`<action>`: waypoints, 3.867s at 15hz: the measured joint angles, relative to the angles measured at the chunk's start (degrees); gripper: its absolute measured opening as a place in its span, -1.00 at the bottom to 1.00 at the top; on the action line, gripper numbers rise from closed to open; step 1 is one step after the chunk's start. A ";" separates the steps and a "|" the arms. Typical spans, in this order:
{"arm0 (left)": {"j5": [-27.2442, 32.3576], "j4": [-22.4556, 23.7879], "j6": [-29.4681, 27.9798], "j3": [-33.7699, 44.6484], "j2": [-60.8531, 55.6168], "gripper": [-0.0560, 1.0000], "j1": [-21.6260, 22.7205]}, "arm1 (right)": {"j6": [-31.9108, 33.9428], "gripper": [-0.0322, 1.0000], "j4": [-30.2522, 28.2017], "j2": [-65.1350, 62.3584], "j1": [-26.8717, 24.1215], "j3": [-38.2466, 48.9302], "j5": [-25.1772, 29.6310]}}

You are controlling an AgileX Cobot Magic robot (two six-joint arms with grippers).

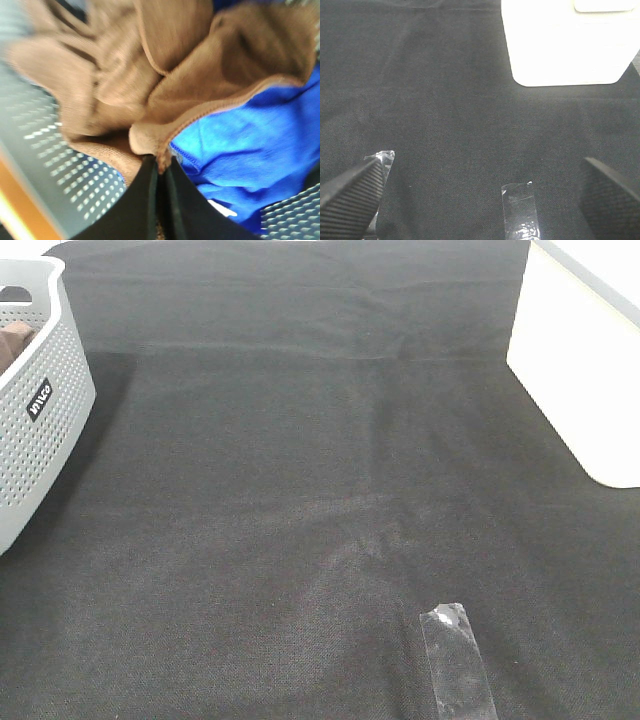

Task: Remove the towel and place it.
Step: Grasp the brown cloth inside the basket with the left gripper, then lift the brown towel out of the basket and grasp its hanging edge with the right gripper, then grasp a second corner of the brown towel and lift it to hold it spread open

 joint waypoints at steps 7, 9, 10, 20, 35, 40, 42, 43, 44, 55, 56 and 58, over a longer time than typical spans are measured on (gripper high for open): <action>0.17 -16.56 -0.34 0.00 -14.04 -0.89 -0.23 | 0.00 0.93 0.00 0.00 0.00 0.00 0.00; 0.17 -18.11 -0.34 -0.06 -17.19 -0.89 -2.41 | 0.00 0.93 0.00 0.00 0.00 0.00 0.00; 0.17 -18.28 -0.29 -0.06 -18.68 -0.89 -4.18 | 0.00 0.93 0.00 0.00 0.00 0.00 0.00; 0.46 -18.22 -4.76 -7.62 -24.87 -0.89 -24.01 | -20.17 0.93 23.38 12.72 0.00 -1.26 -15.81; -2.18 -20.17 -7.91 -7.91 -23.38 -0.89 -38.39 | -112.59 0.93 98.26 76.89 10.31 -4.01 -11.80; -3.67 -23.26 -7.91 -7.91 -21.94 -0.89 -38.39 | -112.93 0.93 98.72 90.93 19.25 -18.79 -15.81; -3.90 -23.72 -7.91 -7.91 -21.94 -0.89 -38.39 | -112.99 0.93 98.78 94.14 19.37 -22.57 -12.03; -3.90 -24.01 -7.91 -7.91 -21.94 -0.89 -38.39 | -112.99 0.93 98.78 95.28 19.42 -24.01 -9.34; -3.90 -24.18 -7.91 -7.91 -21.94 -0.89 -38.39 | -112.99 0.93 98.84 96.37 19.77 -25.32 -7.22; -5.16 -26.13 -7.91 -7.91 -21.49 -0.89 -38.39 | -112.93 0.23 98.72 98.84 26.70 -27.27 -13.01; -5.16 -26.47 -7.91 -7.91 -21.37 -0.89 -38.39 | -112.76 -0.15 98.72 98.84 26.70 -27.27 -13.58; -5.16 -26.64 -7.91 -7.91 -21.26 -0.89 -38.39 | -112.41 -0.86 98.72 98.84 26.70 -27.27 -14.21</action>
